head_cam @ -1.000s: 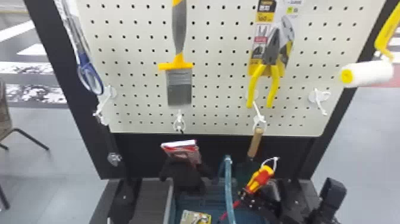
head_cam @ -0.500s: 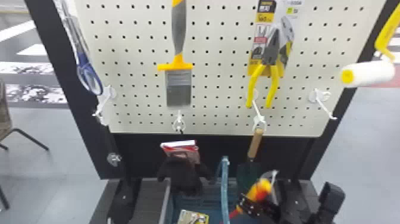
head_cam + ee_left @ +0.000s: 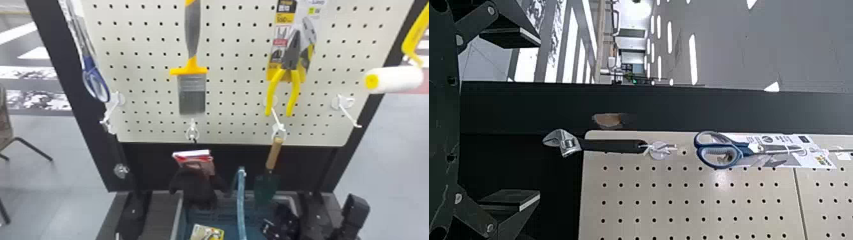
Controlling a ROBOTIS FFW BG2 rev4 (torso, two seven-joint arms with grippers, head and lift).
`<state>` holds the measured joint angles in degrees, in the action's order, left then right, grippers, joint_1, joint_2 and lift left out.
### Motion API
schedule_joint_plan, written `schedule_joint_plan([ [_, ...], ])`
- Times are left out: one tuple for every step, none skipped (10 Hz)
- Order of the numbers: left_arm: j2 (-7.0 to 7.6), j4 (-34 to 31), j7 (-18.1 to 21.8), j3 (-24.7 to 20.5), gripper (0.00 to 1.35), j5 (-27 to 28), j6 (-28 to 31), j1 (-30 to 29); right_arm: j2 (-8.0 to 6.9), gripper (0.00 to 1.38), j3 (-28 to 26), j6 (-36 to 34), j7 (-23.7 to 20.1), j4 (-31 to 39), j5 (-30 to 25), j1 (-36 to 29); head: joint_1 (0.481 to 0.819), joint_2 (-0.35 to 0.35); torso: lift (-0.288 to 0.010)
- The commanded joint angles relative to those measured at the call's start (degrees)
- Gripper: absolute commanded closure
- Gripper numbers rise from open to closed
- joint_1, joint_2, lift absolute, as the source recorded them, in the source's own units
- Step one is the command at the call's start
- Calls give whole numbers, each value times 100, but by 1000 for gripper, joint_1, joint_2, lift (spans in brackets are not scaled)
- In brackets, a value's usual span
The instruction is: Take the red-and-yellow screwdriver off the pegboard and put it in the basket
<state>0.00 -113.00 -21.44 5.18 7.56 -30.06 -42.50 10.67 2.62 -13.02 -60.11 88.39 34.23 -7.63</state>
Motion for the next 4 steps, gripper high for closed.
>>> schedule_joint_plan([
  [-15, 0, 0, 0, 219, 0, 0, 2, 23, 136, -7, 1, -1, 42, -48, 21, 549, 0, -100],
  [-15, 0, 0, 9, 219, 0, 0, 2, 23, 134, -7, 1, -1, 56, -57, 21, 549, 0, -100],
  [-15, 0, 0, 9, 219, 0, 0, 2, 23, 136, -7, 1, -1, 70, -66, 21, 549, 0, -100],
  [-15, 0, 0, 9, 219, 0, 0, 2, 32, 136, -7, 1, -1, 70, -74, 34, 549, 0, -100],
])
